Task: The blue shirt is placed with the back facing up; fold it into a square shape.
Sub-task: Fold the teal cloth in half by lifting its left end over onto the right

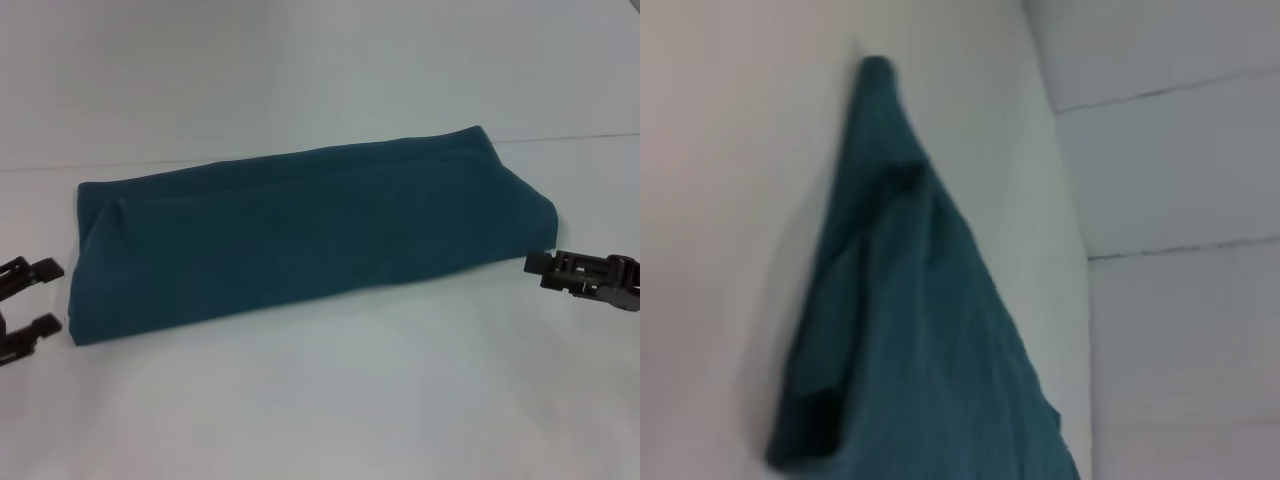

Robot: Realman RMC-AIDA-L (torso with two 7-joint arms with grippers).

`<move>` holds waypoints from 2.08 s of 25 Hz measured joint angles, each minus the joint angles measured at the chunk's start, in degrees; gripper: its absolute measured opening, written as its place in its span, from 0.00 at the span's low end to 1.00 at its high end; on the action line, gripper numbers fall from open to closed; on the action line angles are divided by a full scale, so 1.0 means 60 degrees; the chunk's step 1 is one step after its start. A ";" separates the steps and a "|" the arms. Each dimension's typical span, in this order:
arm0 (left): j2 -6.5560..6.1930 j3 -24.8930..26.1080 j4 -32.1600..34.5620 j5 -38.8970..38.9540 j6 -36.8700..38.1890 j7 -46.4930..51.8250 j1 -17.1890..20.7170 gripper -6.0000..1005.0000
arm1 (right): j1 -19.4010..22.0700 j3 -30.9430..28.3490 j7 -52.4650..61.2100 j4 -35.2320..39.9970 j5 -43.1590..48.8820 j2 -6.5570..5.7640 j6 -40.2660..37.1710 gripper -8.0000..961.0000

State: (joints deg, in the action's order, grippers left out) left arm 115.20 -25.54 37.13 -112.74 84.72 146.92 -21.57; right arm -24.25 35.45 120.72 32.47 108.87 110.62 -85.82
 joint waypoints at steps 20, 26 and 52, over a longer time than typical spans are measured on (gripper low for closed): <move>0.0354 -0.0262 -0.0870 -0.0491 -0.2393 0.1421 -0.0390 0.87 | -0.0162 -0.0225 0.0009 0.0005 0.0159 -0.0142 0.0019 0.79; 0.0347 -0.0258 -0.1231 -0.0517 -0.2991 0.1482 -0.0525 0.87 | -0.0218 -0.0279 0.0014 -0.0025 0.0166 -0.0141 0.0066 0.79; 0.0409 -0.0684 -0.1775 -0.0763 -0.4209 0.1405 -0.1605 0.79 | -0.0135 -0.0445 -0.0059 -0.0080 0.0194 -0.0133 0.0070 0.79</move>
State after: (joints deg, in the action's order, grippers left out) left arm 117.65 -29.64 26.48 -117.31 59.47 155.35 -31.20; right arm -25.06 32.78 120.37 31.99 110.04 109.82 -85.40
